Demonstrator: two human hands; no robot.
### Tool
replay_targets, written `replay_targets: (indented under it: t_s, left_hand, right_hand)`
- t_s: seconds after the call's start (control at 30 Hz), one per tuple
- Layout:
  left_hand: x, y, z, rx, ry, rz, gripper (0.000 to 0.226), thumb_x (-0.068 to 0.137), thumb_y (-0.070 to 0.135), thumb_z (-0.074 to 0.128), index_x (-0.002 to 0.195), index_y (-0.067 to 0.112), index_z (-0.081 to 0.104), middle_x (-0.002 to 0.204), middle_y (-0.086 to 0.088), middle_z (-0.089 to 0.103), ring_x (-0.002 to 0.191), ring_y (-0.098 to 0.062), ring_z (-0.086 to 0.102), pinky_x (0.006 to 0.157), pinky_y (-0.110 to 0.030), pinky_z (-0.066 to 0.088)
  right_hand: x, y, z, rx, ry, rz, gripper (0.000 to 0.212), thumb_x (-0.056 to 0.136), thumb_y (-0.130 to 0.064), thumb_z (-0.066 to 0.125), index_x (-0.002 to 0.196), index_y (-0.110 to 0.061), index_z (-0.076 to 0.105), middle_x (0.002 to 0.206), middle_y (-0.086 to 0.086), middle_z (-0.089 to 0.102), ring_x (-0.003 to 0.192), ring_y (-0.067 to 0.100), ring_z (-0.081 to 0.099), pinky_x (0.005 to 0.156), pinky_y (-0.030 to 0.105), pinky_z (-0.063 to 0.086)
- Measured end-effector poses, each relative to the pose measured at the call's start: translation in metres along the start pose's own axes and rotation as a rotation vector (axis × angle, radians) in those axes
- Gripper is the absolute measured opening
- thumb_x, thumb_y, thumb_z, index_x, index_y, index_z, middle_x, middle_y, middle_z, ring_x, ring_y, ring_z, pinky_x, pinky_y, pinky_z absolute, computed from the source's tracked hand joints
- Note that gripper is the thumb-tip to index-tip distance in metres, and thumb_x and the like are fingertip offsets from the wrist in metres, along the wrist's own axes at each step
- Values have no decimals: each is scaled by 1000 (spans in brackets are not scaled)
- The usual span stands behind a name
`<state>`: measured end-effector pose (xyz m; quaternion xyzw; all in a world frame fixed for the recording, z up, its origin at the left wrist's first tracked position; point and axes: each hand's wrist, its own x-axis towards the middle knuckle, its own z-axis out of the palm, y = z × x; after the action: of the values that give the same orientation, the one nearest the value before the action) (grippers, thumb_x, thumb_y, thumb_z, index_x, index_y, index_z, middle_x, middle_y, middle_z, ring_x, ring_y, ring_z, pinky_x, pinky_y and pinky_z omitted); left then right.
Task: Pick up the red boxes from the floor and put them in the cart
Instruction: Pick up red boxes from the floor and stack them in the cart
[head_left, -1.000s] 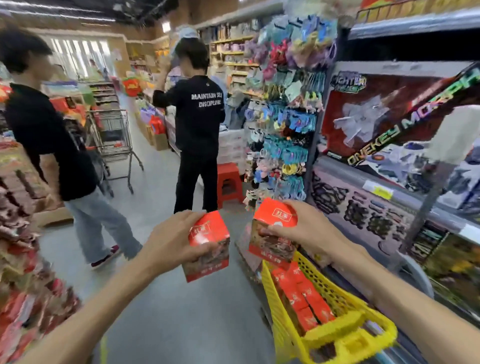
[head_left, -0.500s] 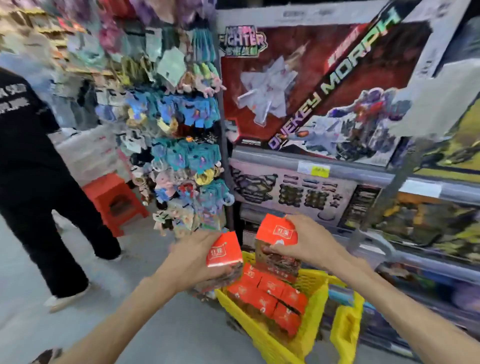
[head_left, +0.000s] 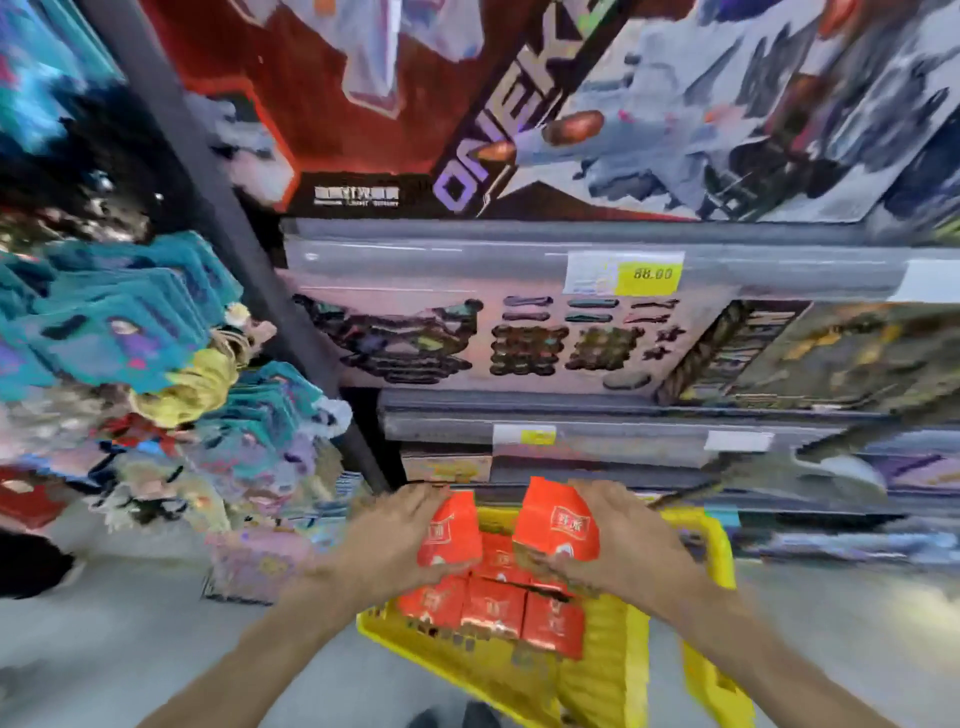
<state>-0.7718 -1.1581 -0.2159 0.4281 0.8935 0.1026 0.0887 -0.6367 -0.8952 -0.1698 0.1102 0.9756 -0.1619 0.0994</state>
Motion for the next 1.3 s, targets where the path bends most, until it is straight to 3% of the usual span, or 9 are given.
replay_targets:
  t_s: [0.1,0.23,0.4,0.5,0.57,0.7,0.83,1.17,1.3]
  left_hand:
    - [26,-29,54,-5,-65,25,98,78,92,27,134,16,55,126,0,62,111,-21,62,90,-36,54]
    - [52,-64,131,36,-155,78,92,74,84,47,134,14,53,128,-5,62,113,-25,63,93,-36,53]
    - [67,-84,188,44,-187,181,88,72,76,53,138,17,49,129,-2,58,116,-23,55,98,-37,48]
    - [71,-90,195,15,-171,223,90,74,74,53,144,19,41,136,0,53,122,-22,45,102,-36,33]
    - [69,-92,190,11,-225,225,93,74,74,51,149,22,34,140,3,48,124,-19,45,103,-35,33]
    - [68,-95,186,8,-257,228,95,76,75,46,154,25,24,146,5,42,129,-17,42,108,-37,38]
    - [67,-96,188,8,-215,219,95,75,74,46,153,23,28,143,4,43,127,-19,44,108,-37,38]
    - [62,-92,179,18,-219,201,101,80,75,48,157,24,8,155,5,24,145,-16,16,120,-44,0]
    - [61,-85,155,-23,-213,219,98,84,73,50,157,26,4,161,7,12,149,-12,1,122,-42,-3]
  right_hand:
    - [17,15,47,-3,-22,40,108,63,-92,29,148,-25,31,141,-1,45,132,20,39,111,34,32]
    - [39,28,103,25,-17,82,116,62,-99,20,141,-19,46,130,0,55,123,23,49,107,36,37]
    - [62,38,149,-76,-95,110,90,69,-85,38,129,-22,60,116,0,67,105,20,65,89,31,52]
    - [72,41,163,-81,-206,56,92,80,-70,55,152,-22,25,153,4,37,141,21,33,114,30,24]
    - [78,43,170,-54,-265,60,96,81,-68,56,155,-25,12,158,0,25,144,19,23,116,30,14]
    - [94,42,186,-36,-272,13,97,79,-67,59,154,-25,14,158,0,23,145,20,22,120,33,16]
    - [111,39,205,-4,-263,-33,95,83,-62,61,154,-24,11,161,2,18,147,19,16,117,26,3]
    - [110,48,221,13,-197,-122,102,83,-66,58,155,-22,2,161,-3,10,148,13,4,118,26,-3]
    - [94,53,196,14,-161,-121,99,84,-73,50,156,-23,3,162,-5,8,149,10,1,116,23,-8]
